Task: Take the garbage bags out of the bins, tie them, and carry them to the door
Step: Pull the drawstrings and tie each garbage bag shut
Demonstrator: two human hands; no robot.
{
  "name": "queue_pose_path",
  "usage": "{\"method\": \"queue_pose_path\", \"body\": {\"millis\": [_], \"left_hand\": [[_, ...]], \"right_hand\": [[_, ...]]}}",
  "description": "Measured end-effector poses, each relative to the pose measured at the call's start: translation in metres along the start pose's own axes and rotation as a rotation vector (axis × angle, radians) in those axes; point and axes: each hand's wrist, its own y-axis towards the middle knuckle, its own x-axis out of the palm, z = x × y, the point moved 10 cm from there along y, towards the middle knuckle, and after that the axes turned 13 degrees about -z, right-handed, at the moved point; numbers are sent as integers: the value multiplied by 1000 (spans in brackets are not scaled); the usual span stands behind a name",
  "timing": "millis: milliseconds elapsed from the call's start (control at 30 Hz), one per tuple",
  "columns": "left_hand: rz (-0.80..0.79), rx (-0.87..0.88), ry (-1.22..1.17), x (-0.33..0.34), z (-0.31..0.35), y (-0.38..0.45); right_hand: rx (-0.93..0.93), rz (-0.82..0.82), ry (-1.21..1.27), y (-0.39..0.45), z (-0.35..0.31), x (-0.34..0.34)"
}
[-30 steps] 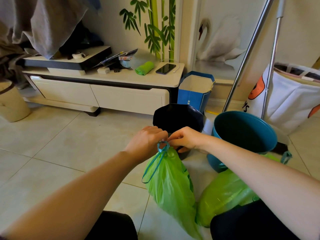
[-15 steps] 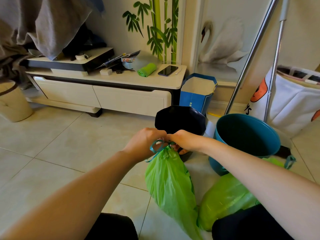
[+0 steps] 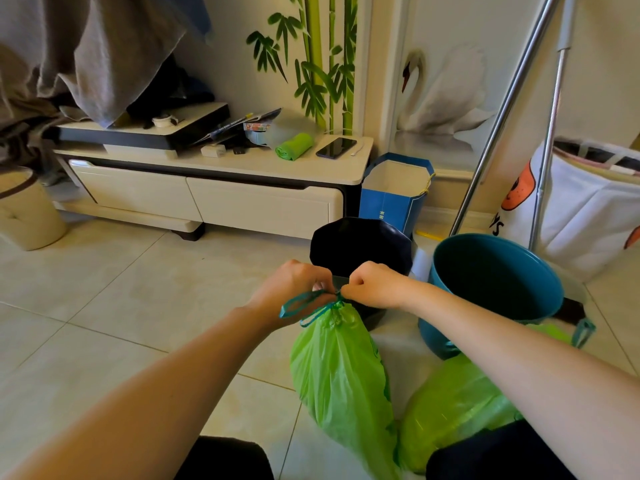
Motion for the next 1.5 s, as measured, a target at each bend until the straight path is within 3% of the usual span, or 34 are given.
{"method": "queue_pose_path", "body": {"millis": [233,433,533,667,933,1100,1267,1433,1500], "left_hand": [[-57,-84,-133,5,-19,-1],[-112,-142,-161,9,-29,-3],[-125,-235,-283,10,-46,-10],[-78,-312,-645,7,-62,-24],[-71,-423,-1120,5,-78,-43],[95,-427,-1316,-10,-95,-50],[6,-621,-1245,4,-117,-64],[-331,-946,-1027,36,-133,-97],[-322,-1033,-871,32,-141,-104]], "right_hand": [[-33,357,-535,-28,-25,-30],[-47,462,-714,-33,-26,-39],[-43,340,-392,-34,-1,-47],[-72,193,22,-32,16,-46],[-63,285,382,-52,41,-71],[-55,220,1046,-50,60,-60],[-175,109,1458,-47,59,-57],[89,94,1356,-49,85,-34],[171,92,1345,-51,93,-26]]}}
